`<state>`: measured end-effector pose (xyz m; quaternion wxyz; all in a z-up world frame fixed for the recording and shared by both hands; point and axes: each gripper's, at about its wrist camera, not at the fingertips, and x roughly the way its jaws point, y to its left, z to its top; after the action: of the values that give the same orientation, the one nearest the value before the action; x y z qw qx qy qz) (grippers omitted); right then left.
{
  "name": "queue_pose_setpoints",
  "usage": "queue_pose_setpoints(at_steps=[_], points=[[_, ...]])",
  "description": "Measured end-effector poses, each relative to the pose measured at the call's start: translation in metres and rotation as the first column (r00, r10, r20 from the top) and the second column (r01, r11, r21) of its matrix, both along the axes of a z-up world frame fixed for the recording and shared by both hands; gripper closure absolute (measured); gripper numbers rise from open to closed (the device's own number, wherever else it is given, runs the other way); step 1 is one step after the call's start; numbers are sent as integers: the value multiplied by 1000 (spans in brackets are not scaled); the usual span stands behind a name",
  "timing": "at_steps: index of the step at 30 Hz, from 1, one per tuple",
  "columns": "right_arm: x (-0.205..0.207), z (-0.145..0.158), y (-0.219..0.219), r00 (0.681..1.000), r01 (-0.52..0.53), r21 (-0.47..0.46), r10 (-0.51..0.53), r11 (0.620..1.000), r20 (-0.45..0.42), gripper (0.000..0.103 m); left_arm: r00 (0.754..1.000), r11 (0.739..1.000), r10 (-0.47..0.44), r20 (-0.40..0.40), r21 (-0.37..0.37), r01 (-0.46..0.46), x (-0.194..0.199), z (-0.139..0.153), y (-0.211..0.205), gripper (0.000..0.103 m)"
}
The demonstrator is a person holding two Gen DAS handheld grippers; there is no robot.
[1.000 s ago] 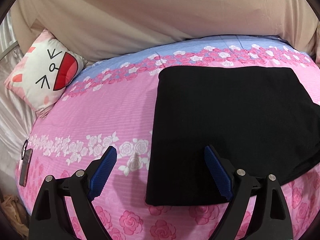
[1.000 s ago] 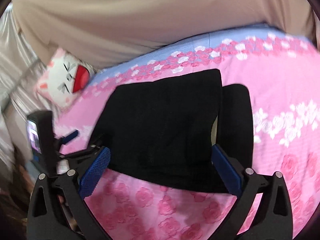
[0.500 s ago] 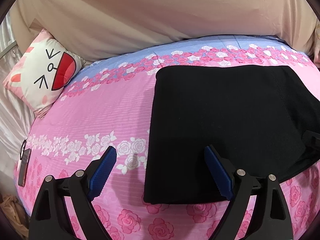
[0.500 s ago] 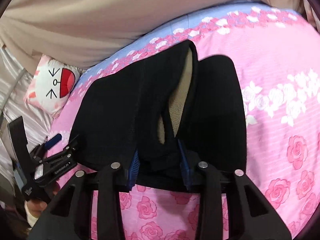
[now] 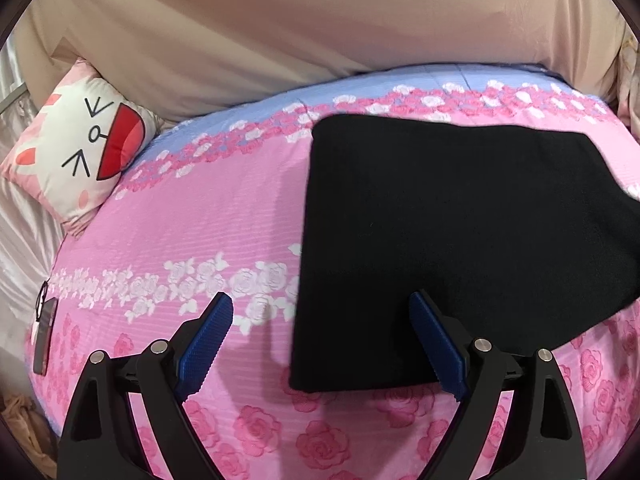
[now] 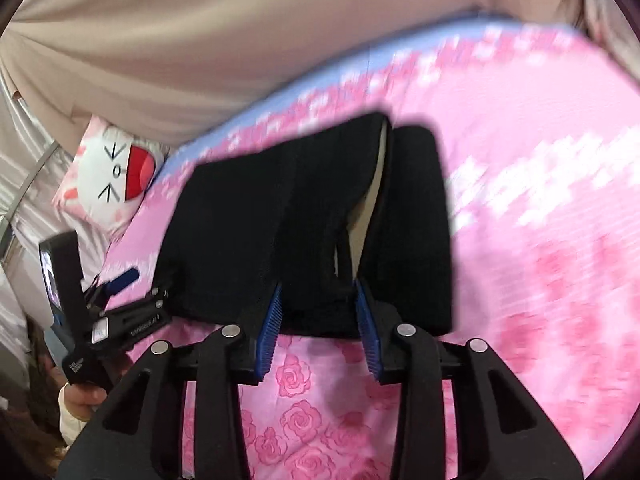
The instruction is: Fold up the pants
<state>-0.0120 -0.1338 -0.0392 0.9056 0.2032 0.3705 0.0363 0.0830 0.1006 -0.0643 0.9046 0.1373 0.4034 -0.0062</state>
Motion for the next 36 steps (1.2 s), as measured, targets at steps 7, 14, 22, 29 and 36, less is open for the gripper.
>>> queue_pose_setpoints(at_steps=[7,14,22,29,36], points=[[64,46,41,984,-144,-75,151,987,96,67,999,998,34,-33,-44,-36,8,-6,7,16],[169,-33,39,981,-149,14,149,989,-124,84,999,999,22,-27,-36,-23,12,-8,10,5],[188,-2,92,974,-212,-117,201,970,-103,76,999,997,19,-45,-70,-22,16,-10,14,5],[184,2,116,968,-249,-99,243,964,-69,73,999,997,20,-47,-77,-23,15,-9,16,5],[165,-13,106,968,-239,-75,232,968,-91,69,998,997,24,-50,-75,-27,13,-8,17,5]])
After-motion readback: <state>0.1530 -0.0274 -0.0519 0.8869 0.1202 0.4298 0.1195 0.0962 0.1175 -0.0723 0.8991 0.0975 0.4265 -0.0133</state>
